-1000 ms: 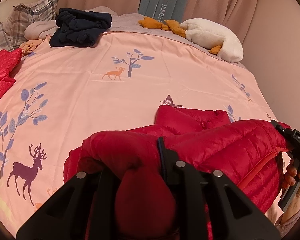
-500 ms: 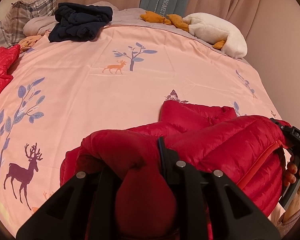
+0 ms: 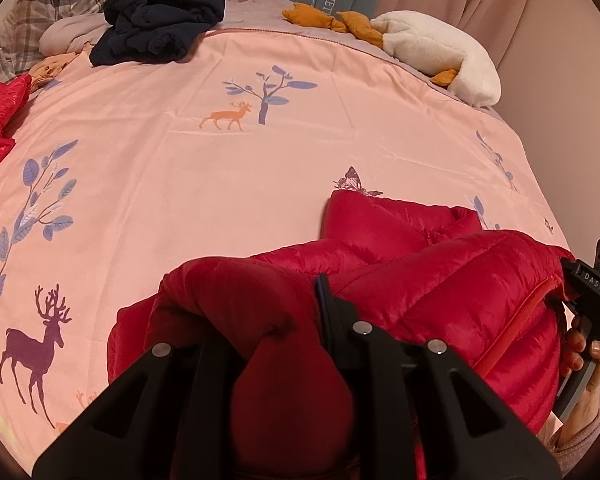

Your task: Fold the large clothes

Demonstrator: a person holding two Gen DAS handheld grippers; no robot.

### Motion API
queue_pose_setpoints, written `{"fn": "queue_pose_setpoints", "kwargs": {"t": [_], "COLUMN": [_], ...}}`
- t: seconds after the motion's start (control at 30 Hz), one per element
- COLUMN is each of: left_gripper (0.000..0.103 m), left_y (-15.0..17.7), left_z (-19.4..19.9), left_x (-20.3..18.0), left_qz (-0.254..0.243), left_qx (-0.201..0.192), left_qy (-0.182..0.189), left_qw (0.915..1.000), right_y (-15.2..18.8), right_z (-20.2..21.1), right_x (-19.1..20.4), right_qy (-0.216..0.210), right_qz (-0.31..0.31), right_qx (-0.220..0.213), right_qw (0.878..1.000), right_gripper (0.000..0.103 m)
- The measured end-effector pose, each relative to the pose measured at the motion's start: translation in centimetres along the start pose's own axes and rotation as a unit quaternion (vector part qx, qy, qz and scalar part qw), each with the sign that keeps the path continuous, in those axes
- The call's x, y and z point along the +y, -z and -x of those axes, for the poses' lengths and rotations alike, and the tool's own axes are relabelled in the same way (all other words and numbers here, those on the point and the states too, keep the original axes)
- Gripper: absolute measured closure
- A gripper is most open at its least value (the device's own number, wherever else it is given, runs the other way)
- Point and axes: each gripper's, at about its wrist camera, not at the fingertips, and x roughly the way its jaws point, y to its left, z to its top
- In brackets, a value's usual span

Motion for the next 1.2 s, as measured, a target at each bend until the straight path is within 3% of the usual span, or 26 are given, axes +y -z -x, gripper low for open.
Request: {"fn": "queue_pose_setpoints", "kwargs": {"t": [0.53,0.87,1.2], "left_gripper": [0.082,0.081,0.075], "left_y": [-0.2,-0.3,-0.3], "left_z": [-0.9,-0.7,0.5], "left_x": [0.2,0.4,0.0], "left_qz": [0.002,0.013,0.022], "left_qx": [0.008,0.008,-0.002], "left_qy": [0.003,0.014,0.013], "left_qw": [1.0,0.9998,0.9997], "right_y": [0.0,-0.2,-0.3], "right_z": [-0.5,0.1,1.4], "right_x": [-0.4,-0.2,0.6], "right_qy": [0.001,-0.005,-0.011], "right_qz": [-0.008,-0.012,-0.015], "right_qx": [0.007,0.006,-0.002], "right_qw": [1.0,1.0,1.0], "right_gripper": [0.089,0.081,0.062]}}
